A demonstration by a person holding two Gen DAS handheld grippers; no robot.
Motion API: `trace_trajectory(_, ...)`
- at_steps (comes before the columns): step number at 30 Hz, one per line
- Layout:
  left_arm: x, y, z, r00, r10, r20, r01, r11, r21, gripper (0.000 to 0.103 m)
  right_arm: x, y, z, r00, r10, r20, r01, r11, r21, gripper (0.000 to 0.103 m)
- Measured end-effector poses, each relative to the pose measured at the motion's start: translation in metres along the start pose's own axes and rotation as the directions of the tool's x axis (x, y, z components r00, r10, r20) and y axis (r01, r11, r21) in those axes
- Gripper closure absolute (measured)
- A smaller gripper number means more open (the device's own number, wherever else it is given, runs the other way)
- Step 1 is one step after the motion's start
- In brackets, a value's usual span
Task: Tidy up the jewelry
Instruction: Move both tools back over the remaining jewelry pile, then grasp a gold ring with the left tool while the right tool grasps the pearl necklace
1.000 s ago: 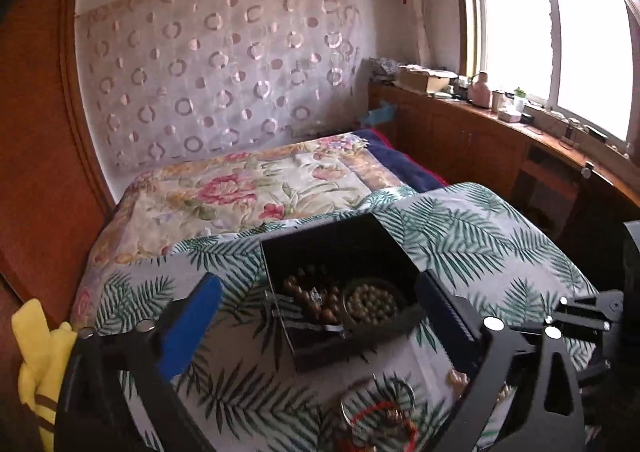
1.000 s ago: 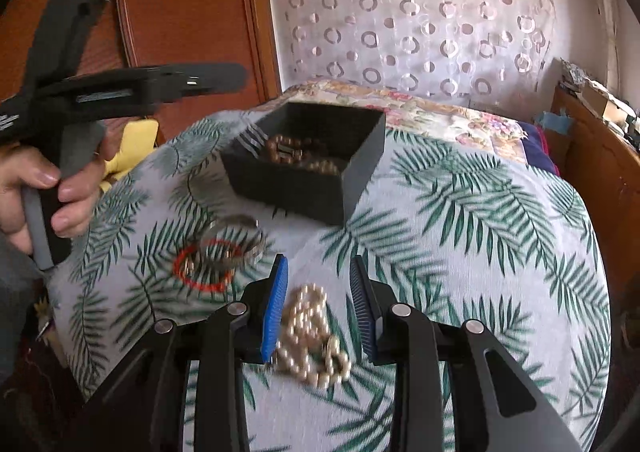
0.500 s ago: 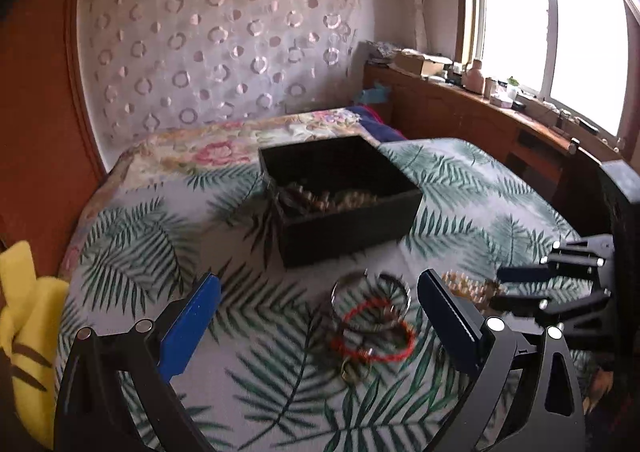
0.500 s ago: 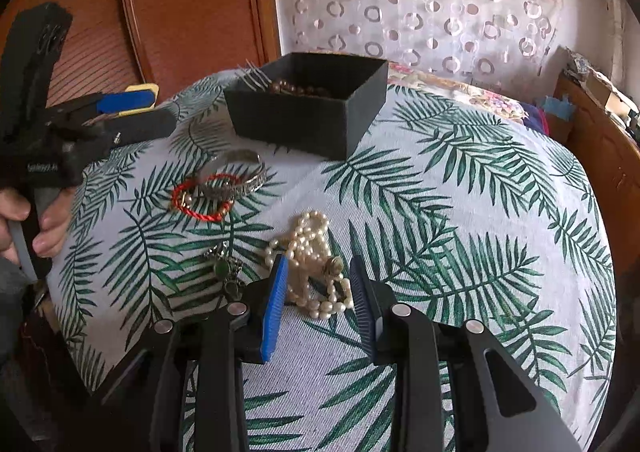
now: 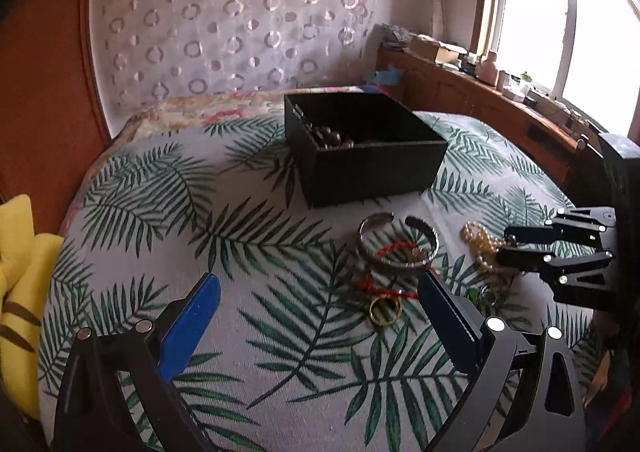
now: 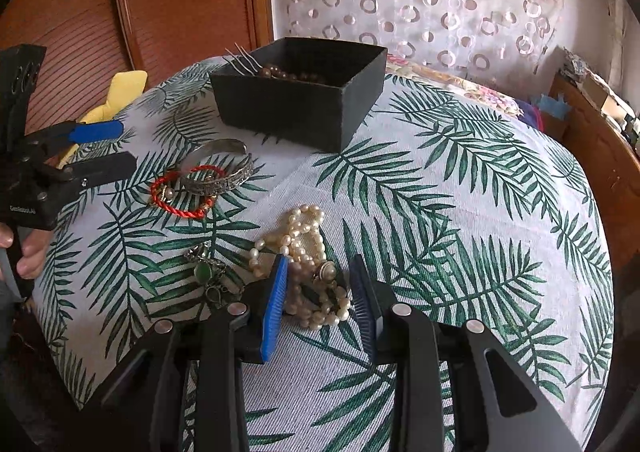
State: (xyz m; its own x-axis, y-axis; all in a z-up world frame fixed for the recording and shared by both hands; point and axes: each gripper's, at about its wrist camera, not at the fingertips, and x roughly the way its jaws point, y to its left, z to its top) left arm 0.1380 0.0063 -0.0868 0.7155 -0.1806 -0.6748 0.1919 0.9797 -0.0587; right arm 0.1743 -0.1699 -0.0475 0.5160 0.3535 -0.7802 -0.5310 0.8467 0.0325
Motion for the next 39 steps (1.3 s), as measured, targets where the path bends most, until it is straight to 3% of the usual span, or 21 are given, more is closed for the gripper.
trace_trajectory(12, 0.003, -0.016, -0.012, 0.997, -0.032, -0.071, 0.036, 0.998, 0.054, 0.008, 0.0, 0.003, -0.002, 1.0, -0.016, 0.002, 0.016, 1.0, -0.013, 0.068)
trace_trajectory(17, 0.01, -0.026, -0.009, 0.994, -0.048, -0.096, 0.056, 0.996, 0.076, 0.041, 0.0, 0.002, -0.002, 1.0, -0.016, 0.002, 0.016, 1.0, -0.013, 0.068)
trace_trajectory(21, 0.016, -0.035, -0.009, 0.992, -0.05, -0.114, 0.062, 0.992, 0.108, 0.05, 0.0, 0.003, -0.002, 1.0, -0.016, 0.002, 0.016, 1.0, -0.013, 0.068)
trace_trajectory(23, 0.019, -0.039, -0.008, 0.991, -0.044, -0.125, 0.06, 0.991, 0.12, 0.064, 0.0, 0.002, -0.002, 1.0, -0.015, 0.002, 0.015, 1.0, -0.012, 0.068)
trace_trajectory(28, 0.022, -0.044, -0.009, 0.991, -0.036, -0.125, 0.054, 0.988, 0.143, 0.072, 0.0, 0.003, -0.002, 1.0, -0.016, 0.002, 0.016, 1.0, -0.013, 0.068)
trace_trajectory(31, 0.021, -0.042, -0.009, 0.991, -0.046, -0.122, 0.063, 0.989, 0.136, 0.085, 0.0, 0.002, -0.002, 1.0, -0.015, 0.003, 0.015, 1.0, -0.012, 0.068)
trace_trajectory(39, 0.009, -0.031, -0.018, 0.992, -0.047, -0.113, 0.059, 0.993, 0.101, 0.085, 0.0, 0.002, -0.002, 1.0, -0.016, 0.003, 0.016, 1.0, -0.013, 0.068)
